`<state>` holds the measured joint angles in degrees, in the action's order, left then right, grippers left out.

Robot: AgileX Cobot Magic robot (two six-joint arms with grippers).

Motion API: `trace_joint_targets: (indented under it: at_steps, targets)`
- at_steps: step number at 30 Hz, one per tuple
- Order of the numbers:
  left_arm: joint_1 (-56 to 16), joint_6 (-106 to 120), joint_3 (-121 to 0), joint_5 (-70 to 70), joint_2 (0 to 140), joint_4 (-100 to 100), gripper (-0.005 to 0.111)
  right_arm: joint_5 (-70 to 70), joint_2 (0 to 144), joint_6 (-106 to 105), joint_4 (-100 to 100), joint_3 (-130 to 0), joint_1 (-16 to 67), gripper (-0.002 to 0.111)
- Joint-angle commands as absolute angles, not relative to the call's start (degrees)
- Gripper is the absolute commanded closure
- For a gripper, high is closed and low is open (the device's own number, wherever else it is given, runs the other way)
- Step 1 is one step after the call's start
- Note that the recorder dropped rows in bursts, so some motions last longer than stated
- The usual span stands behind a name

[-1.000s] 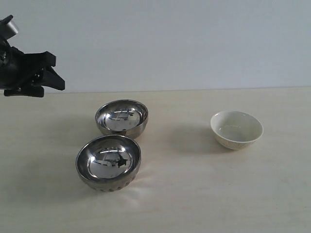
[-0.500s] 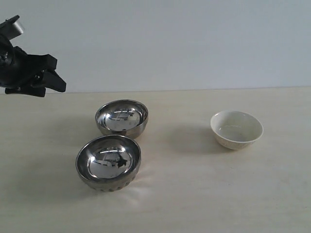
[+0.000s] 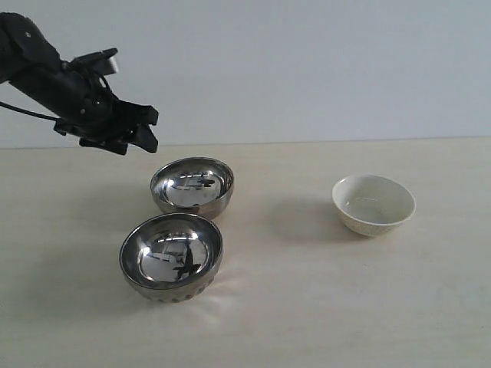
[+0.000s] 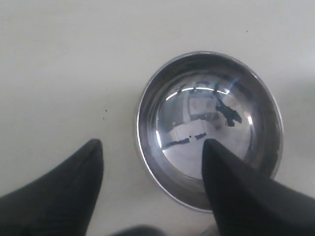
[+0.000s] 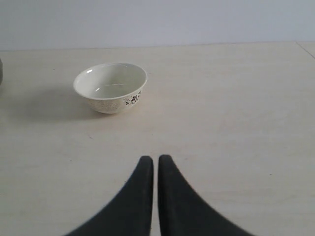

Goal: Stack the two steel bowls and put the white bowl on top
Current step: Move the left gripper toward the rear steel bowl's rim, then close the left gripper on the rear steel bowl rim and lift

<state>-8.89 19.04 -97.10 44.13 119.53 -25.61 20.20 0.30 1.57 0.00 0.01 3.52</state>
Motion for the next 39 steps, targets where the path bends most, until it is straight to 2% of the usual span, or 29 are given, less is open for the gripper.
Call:
trace_joint_targets:
  at_steps: [1,16,25,27,32,34,39]
  targets:
    - [-9.4,17.9,-100.4,43.5,124.8,-25.2,0.051,19.6,0.0,1.4,0.0,0.0,3.4,0.108]
    - [-9.4,17.7,-101.9,43.0,131.2,-25.9,0.051,19.6,0.0,1.4,0.0,0.0,3.4,0.108]
    - [-12.1,17.7,-101.9,39.6,132.5,-25.8,0.053,19.6,0.0,1.4,0.0,0.0,3.4,0.108]
    - [-12.5,17.7,-101.9,39.0,132.5,-26.2,0.059,19.6,0.0,1.4,0.0,0.0,3.4,0.108]
    - [-12.6,17.7,-101.9,38.8,132.5,-25.5,0.088,19.6,0.0,1.4,0.0,0.0,3.4,0.108]
    - [-12.6,17.7,-101.9,38.9,132.5,-24.6,0.095,19.6,0.0,1.4,0.0,0.0,3.4,0.108]
    - [-12.6,17.7,-101.9,38.9,132.5,-21.9,0.1,19.6,0.0,1.4,0.0,0.0,3.4,0.108]
